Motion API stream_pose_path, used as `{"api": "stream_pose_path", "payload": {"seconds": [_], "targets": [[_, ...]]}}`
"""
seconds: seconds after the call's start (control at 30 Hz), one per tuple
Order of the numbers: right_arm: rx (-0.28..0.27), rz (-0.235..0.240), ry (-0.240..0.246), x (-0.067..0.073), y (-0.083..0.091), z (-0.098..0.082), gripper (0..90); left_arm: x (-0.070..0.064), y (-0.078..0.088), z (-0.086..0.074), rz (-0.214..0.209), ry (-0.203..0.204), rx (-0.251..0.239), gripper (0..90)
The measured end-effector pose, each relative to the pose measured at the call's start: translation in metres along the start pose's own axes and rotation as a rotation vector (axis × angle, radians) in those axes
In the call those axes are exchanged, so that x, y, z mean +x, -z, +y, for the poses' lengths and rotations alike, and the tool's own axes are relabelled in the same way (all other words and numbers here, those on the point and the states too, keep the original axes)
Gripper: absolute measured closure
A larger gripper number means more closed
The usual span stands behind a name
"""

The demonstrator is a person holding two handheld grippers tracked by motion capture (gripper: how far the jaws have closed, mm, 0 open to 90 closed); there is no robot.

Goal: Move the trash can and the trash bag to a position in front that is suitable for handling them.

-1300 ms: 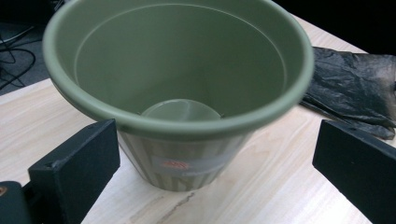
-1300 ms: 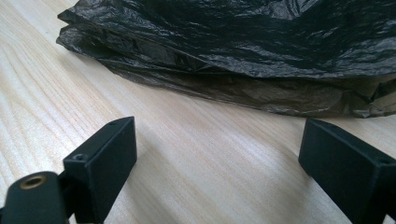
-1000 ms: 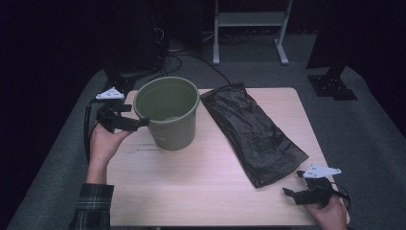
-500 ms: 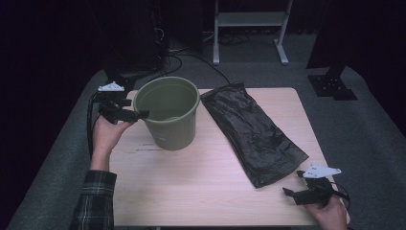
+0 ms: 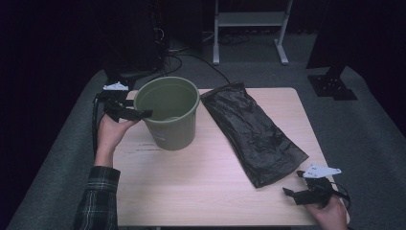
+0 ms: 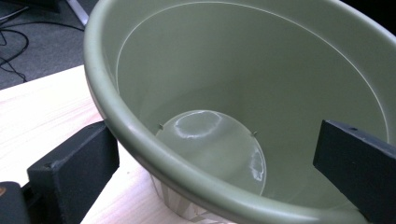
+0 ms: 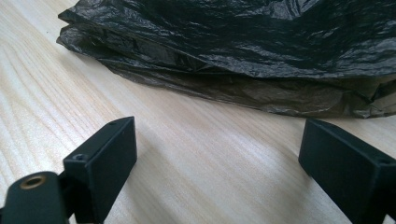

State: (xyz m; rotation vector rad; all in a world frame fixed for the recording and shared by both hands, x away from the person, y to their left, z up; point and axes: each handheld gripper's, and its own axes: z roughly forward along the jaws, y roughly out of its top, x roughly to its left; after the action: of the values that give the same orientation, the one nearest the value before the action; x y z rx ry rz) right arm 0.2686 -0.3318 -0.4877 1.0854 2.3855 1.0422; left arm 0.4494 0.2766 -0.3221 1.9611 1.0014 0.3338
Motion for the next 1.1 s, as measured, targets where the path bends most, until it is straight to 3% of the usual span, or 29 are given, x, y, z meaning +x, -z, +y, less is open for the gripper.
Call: {"api": "stream_pose_path", "payload": {"seconds": [0.1,0.33,0.8,1.1], "targets": [[0.001,0.001,-0.001,0.0,0.0,0.0,9.8,-0.005,-0.005,0.004,0.037,-0.019,0.044,0.0],[0.0,0.002,0.001,0.0,0.0,0.0,9.8,-0.01,-0.007,0.006,0.027,-0.035,0.058,0.0],[0.0,0.002,0.001,0.0,0.0,0.0,9.8,-0.03,-0.011,0.002,-0.047,-0.072,0.045,0.0],[0.0,0.002,0.0,0.0,0.0,0.0,9.8,-0.054,-0.014,-0.001,-0.111,-0.115,0.05,0.0]]}}
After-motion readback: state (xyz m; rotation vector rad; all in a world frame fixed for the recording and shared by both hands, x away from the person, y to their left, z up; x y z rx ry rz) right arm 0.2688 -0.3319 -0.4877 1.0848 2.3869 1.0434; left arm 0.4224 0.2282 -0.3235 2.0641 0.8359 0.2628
